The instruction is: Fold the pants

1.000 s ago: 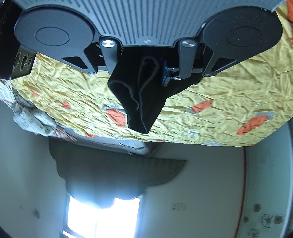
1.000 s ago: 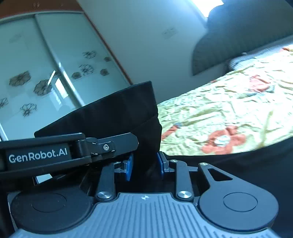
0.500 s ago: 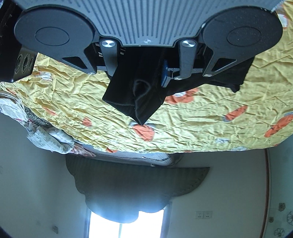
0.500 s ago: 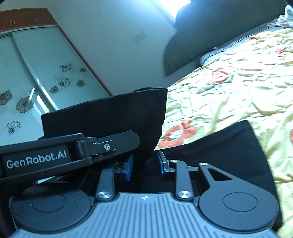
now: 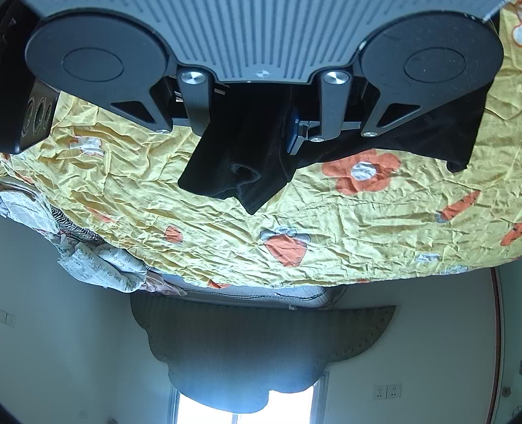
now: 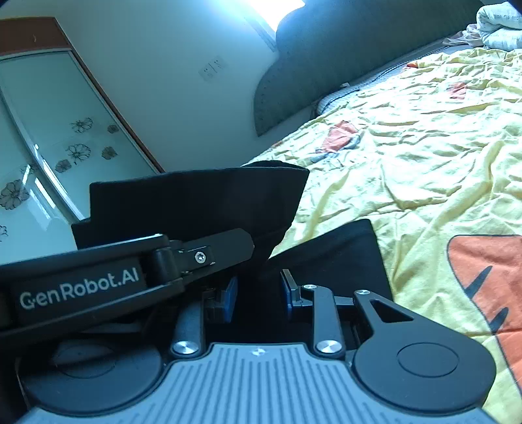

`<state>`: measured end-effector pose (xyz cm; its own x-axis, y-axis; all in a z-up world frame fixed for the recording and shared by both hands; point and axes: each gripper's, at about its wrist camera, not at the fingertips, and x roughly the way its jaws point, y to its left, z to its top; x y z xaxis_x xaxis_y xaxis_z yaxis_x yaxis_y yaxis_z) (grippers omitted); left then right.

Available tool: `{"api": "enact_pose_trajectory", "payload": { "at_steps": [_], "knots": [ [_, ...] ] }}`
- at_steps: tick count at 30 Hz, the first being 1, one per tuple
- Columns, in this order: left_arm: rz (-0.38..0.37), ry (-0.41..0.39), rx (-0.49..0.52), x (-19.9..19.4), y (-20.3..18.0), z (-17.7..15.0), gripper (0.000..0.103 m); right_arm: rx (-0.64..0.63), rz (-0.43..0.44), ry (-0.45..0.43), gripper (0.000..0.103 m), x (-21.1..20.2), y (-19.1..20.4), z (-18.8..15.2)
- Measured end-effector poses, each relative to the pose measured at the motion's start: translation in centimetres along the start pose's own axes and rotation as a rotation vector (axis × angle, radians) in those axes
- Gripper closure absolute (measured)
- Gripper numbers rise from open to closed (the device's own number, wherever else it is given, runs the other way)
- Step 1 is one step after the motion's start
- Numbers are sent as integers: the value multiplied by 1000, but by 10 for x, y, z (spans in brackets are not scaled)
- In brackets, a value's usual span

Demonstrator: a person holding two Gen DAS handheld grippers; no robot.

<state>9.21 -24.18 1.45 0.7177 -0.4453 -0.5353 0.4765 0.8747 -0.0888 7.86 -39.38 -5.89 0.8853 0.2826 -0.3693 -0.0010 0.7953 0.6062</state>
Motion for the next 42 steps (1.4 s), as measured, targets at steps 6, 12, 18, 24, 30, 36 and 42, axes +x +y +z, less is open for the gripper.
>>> {"api": "enact_pose_trajectory", "payload": {
  "at_steps": [6,12,18,24,30,36,42],
  "knots": [
    [-15,26,-24,9,-1,-1,79,12,-32,13,75,-4,-6,-1],
    [-26,43,-56,20,-1,2,79,-34,-108,1,60,-17,-10,-2],
    [-31,77,-53,32,-7,-3,78,-132,-230,-32,42,-43,-13,-3],
    [-92,101,-92,35,-7,-4,58,-239,-361,-37,42,-59,-12,-8],
    [-188,123,-157,34,-4,-1,49,-246,-409,-30,42,-68,-17,-10],
    [-286,88,-239,16,28,14,38,-330,-543,-186,42,-87,3,0],
    [33,57,-261,16,102,35,37,-352,-286,-101,42,-63,27,12]
  ]
}}
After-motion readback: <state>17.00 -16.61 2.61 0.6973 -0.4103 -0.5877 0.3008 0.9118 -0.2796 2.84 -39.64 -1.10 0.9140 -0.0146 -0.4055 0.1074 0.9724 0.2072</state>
